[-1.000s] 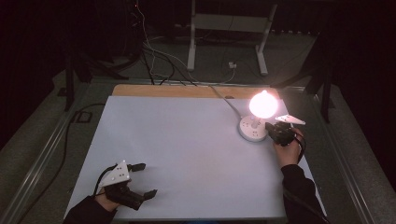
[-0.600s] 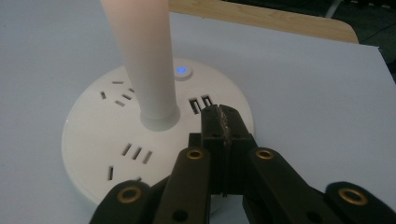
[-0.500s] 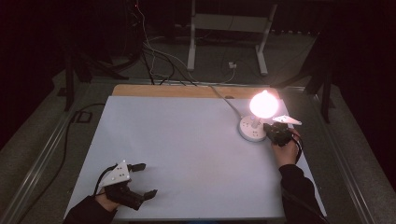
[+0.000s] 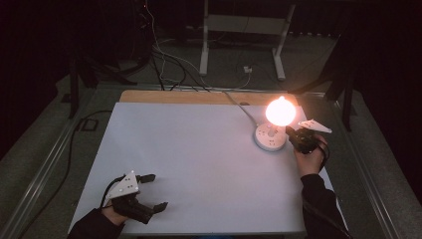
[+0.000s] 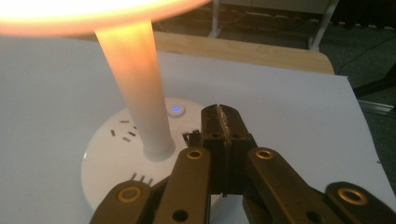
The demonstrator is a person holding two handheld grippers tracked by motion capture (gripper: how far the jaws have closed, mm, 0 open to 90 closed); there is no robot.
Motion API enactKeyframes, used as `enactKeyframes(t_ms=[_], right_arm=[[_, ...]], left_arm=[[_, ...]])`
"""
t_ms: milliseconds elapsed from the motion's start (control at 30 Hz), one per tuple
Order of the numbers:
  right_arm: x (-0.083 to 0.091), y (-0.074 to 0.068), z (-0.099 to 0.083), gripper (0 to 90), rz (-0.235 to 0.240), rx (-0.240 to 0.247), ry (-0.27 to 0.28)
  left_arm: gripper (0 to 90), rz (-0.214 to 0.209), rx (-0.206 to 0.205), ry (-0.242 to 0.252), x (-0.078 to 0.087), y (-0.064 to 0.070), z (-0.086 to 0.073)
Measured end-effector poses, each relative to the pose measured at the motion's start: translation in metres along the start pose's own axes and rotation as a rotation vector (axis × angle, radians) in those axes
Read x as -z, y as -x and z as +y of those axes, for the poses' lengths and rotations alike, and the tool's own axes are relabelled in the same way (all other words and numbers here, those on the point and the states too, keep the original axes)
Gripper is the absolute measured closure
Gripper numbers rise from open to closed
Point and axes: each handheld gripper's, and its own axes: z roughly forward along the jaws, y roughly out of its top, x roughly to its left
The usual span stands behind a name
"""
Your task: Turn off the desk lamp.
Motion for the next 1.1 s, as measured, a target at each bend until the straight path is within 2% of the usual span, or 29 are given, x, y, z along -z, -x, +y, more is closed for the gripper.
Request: enactKeyframes(t_ms=[333, 633, 900, 1100], right_arm=[[0.001, 0.000, 0.000, 89.9, 0.005, -0.001, 0.002], [-0.006, -0.005, -0.007, 89.9, -0.003, 0.018, -0.029], [-0.016, -0.006, -0.015, 89.9, -0.006, 0.031, -0.078], [-0.018, -0.008, -0.018, 89.8, -0.008, 0.042, -0.089]], left_arm=[[0.5, 0.001, 0.000, 0.002, 0.000, 0.000, 0.000], [0.5, -0.001, -0.001, 0.003, 0.000, 0.000, 0.000], [0.5, 0.001, -0.007, -0.006, 0.000, 0.001, 0.000], [0.5, -0.002, -0.005, -0.006, 0.000, 0.001, 0.000]])
